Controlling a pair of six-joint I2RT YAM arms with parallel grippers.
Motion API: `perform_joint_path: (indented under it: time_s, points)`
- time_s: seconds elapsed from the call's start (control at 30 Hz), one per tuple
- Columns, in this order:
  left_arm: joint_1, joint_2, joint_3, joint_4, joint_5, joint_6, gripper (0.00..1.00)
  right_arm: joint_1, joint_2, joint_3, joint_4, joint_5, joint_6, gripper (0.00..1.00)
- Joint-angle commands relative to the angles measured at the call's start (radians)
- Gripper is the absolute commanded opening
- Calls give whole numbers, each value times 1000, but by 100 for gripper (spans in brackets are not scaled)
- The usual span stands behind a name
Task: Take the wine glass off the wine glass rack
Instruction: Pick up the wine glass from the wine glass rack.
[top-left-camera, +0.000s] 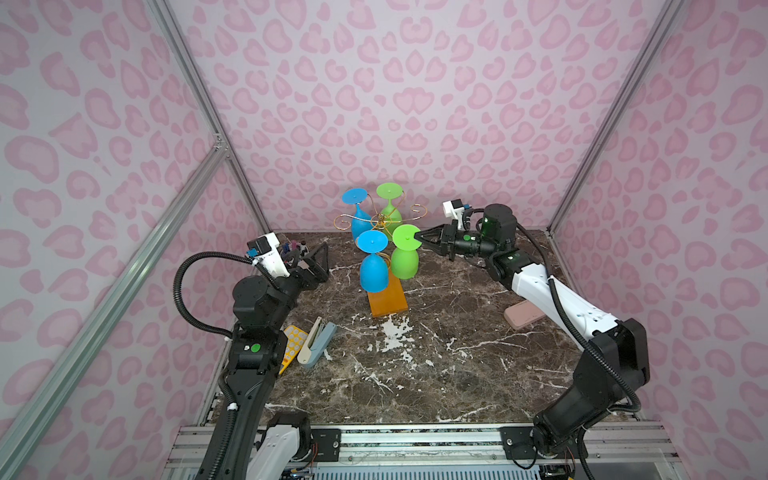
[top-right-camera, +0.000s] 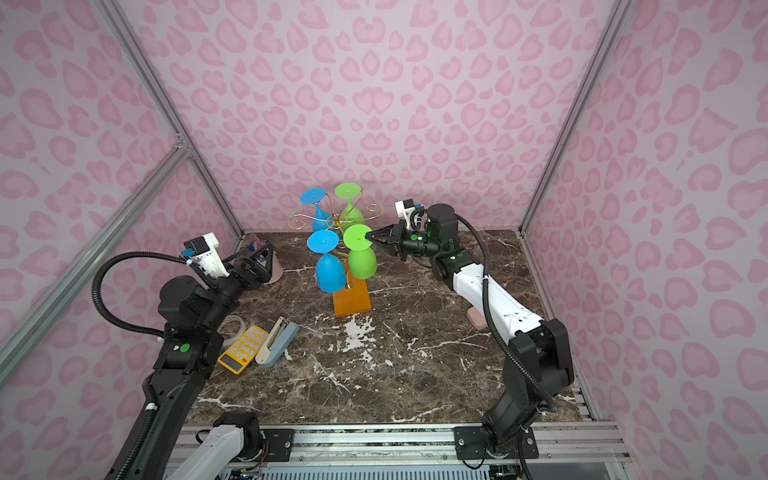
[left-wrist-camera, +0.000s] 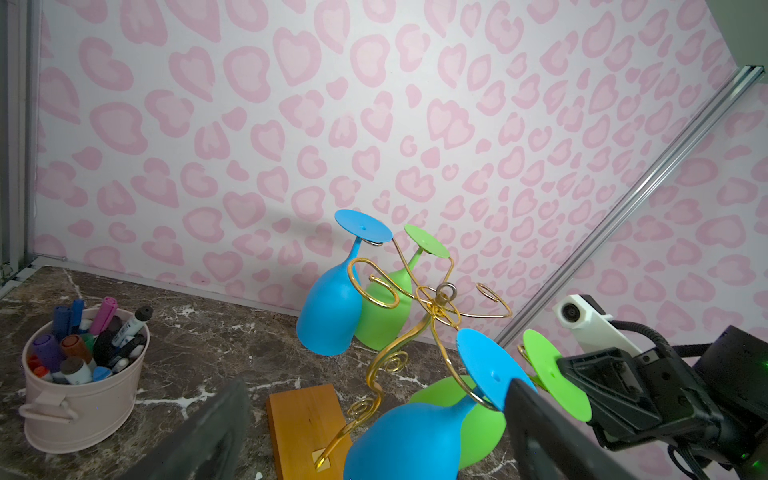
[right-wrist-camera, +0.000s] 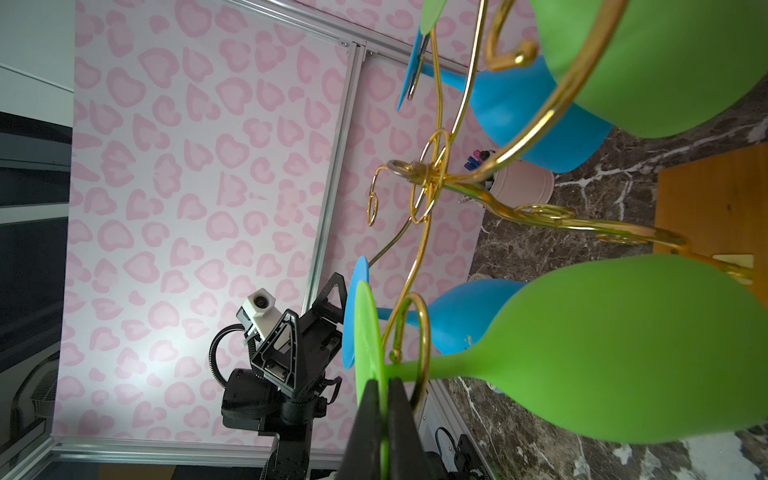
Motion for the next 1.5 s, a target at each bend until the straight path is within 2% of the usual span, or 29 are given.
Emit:
perform_joint_path:
  time_s: [0.0,1.13,1.47]
  points:
    - [1,-5,-2,15,4,1,97,0,8,1,34,10,14,0]
    - [3,-19,-6,10,2,10,97,10,46,61,37,44,20,0]
    - [3,-27,-5,7,-4,15,97,-2,75,125,59,56,36,0]
